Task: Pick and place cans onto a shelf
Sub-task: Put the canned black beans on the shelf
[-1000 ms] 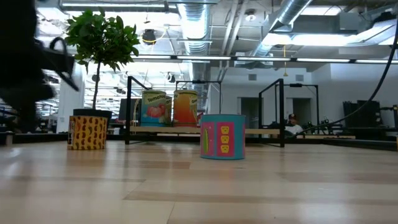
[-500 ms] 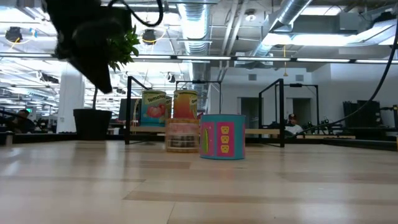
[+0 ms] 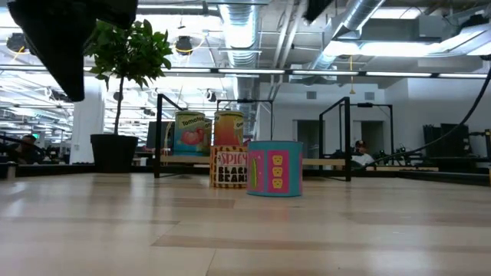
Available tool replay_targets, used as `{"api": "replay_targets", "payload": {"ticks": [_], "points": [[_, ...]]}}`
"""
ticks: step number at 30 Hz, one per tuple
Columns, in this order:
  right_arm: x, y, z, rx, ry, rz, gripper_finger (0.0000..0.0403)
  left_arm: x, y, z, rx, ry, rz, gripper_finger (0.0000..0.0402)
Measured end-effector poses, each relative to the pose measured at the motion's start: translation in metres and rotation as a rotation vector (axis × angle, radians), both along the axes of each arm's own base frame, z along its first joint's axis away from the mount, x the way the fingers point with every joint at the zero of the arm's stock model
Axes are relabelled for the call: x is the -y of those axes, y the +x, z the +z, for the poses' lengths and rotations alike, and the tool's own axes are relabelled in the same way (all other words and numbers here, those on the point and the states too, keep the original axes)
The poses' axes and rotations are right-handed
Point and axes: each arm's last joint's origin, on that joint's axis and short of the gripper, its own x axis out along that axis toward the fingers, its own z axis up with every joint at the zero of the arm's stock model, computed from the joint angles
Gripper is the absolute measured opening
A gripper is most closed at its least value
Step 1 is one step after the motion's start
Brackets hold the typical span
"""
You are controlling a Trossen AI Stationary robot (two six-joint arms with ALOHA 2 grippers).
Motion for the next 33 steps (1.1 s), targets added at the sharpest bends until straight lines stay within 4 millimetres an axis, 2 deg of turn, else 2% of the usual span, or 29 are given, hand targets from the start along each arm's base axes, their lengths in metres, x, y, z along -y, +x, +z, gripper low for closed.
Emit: {"api": "replay_targets", "payload": {"ticks": [3, 5, 8, 10, 15, 22, 24, 26, 29, 31, 33], "points": [[0.006, 0.023, -0.036, -0.014, 0.177, 0.157, 0.0028, 0.005, -0.003, 0.000, -0.010, -0.016, -0.019, 0.0000], [0.007, 0.038, -0.058, 0.036, 0.262, 0.282, 0.0028, 0.009, -0.008, -0.001, -0.024, -0.021, -0.005, 0.0000], [0.007, 0.050, -0.091, 0.097, 0.308, 0.380, 0.0028, 0.019, -0.019, -0.001, -0.032, 0.010, 0.014, 0.0000], [0.008, 0.056, -0.104, 0.155, 0.297, 0.404, 0.0028, 0.025, -0.025, -0.003, -0.027, 0.012, 0.017, 0.0000], [0.007, 0.063, -0.119, 0.233, 0.302, 0.518, 0.0043, 0.036, -0.036, -0.003, -0.013, 0.008, 0.049, 0.0000], [0.011, 0.070, -0.117, 0.332, 0.292, 0.534, 0.0120, 0.036, -0.035, -0.003, 0.044, 0.047, 0.078, 0.0000], [0.011, 0.077, -0.122, 0.345, 0.288, 0.534, 0.0142, 0.035, -0.034, -0.002, 0.053, 0.055, 0.084, 0.0000], [0.011, 0.077, -0.133, 0.291, 0.303, 0.529, 0.0161, 0.034, -0.033, -0.002, 0.062, 0.059, 0.089, 0.0000], [0.006, 0.092, -0.154, 0.271, 0.313, 0.537, 0.0181, 0.033, -0.031, -0.002, 0.065, 0.062, 0.090, 0.0000], [0.004, 0.093, -0.174, 0.182, 0.329, 0.523, 0.0189, 0.032, -0.030, -0.002, 0.068, 0.060, 0.095, 0.0000], [0.003, 0.103, -0.186, 0.185, 0.329, 0.531, 0.0191, 0.032, -0.030, -0.002, 0.073, 0.057, 0.094, 0.0000]]}}
